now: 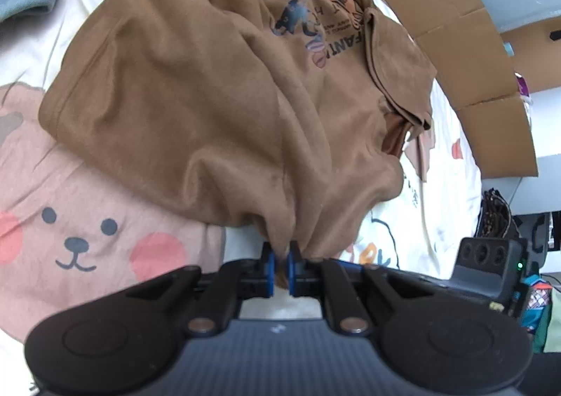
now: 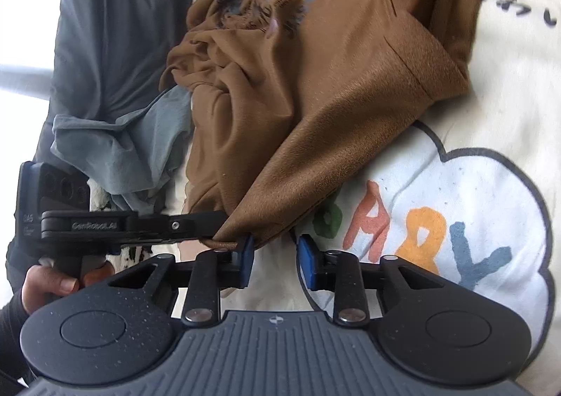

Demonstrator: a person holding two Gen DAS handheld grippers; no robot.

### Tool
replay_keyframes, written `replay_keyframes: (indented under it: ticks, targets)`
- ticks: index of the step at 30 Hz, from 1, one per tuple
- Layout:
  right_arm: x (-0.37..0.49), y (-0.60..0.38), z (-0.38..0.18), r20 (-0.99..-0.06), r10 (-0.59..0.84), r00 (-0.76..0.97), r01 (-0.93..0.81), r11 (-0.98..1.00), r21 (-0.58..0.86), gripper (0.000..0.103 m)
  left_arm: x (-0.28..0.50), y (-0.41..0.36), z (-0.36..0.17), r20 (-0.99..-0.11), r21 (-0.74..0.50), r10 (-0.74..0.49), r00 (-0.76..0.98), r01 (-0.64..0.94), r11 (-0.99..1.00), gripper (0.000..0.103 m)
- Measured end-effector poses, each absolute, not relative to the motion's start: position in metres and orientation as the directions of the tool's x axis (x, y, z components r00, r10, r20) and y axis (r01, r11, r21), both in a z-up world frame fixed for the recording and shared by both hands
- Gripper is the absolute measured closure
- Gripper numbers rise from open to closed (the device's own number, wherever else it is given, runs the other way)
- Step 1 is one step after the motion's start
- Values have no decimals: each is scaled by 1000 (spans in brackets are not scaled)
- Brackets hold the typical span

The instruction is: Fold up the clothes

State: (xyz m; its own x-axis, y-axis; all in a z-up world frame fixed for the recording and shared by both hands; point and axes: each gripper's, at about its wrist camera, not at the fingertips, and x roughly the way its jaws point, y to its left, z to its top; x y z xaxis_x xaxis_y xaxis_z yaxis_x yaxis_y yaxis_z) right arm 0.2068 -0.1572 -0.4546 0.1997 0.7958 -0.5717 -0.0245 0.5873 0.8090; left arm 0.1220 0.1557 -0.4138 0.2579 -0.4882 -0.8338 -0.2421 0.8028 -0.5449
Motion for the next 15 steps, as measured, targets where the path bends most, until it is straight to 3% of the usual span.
replay_keyframes:
  ticks: [4,10,15]
  targets:
    - [211,-150,-462,-561,800,211,-5,575,818,78,121,158,-415,-839,-536,-478,258,-246,808,96]
    - [218,-140,-467,-573,792,210,1,586,810,74,125,148,-412,-902,-373,-322,287,-142,917,95]
    - [222,-136,-471,-567,796,212,12,578,816,73,130,148,-423,-911,-343,-289,296,-151,927,95]
